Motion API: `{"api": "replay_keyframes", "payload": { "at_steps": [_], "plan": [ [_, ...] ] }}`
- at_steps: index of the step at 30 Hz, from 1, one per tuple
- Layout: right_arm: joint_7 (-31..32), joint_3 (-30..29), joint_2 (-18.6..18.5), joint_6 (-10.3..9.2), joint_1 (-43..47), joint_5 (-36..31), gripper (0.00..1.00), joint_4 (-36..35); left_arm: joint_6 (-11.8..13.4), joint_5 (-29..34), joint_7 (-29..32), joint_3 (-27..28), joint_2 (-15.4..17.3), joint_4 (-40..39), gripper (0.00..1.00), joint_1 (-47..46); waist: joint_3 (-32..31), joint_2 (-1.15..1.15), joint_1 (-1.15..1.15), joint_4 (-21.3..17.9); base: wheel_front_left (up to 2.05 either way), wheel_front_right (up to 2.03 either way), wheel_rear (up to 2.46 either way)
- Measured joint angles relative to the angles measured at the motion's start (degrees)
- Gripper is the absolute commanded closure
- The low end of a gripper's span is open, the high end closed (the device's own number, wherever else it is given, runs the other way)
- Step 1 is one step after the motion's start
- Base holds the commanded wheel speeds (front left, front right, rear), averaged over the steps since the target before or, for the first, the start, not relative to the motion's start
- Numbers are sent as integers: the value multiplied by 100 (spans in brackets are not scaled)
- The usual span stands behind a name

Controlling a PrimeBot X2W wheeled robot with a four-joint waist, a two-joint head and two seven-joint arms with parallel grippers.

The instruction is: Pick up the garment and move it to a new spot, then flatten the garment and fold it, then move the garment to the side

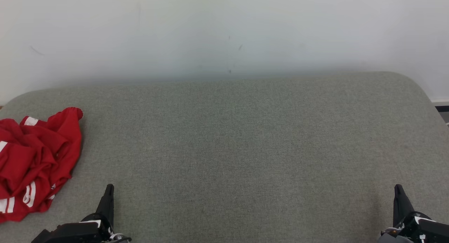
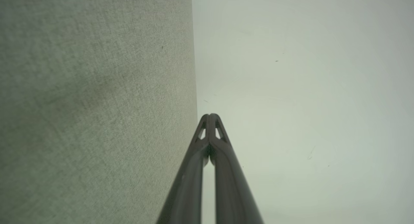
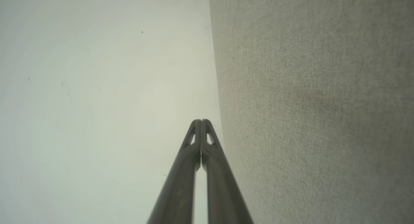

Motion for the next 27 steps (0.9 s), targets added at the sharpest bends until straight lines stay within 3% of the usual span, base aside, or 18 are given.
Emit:
{"api": "replay_keyframes", "payload": {
  "at_steps": [6, 7, 16, 27],
  "plan": [
    [0, -3, 2, 0, 0, 0, 100, 1, 0, 0, 0, -1, 0, 0, 100, 0, 0, 0, 0, 0, 0, 0, 0],
    [0, -3, 3, 0, 0, 0, 0, 2, 0, 0, -1, -1, 0, 2, 0, 0, 0, 0, 0, 0, 0, 0, 0],
    [-119, 134, 59, 0, 219, -34, 0, 152, 8, 30, -149, -11, -63, 89, 0, 304, 2, 0, 0, 1, 0, 0, 0],
    [-420, 505, 41, 0, 220, -604, 0, -62, 9, 705, -475, 22, -59, -291, 0, 503, 3, 0, 0, 3, 0, 0, 0]
  ]
}}
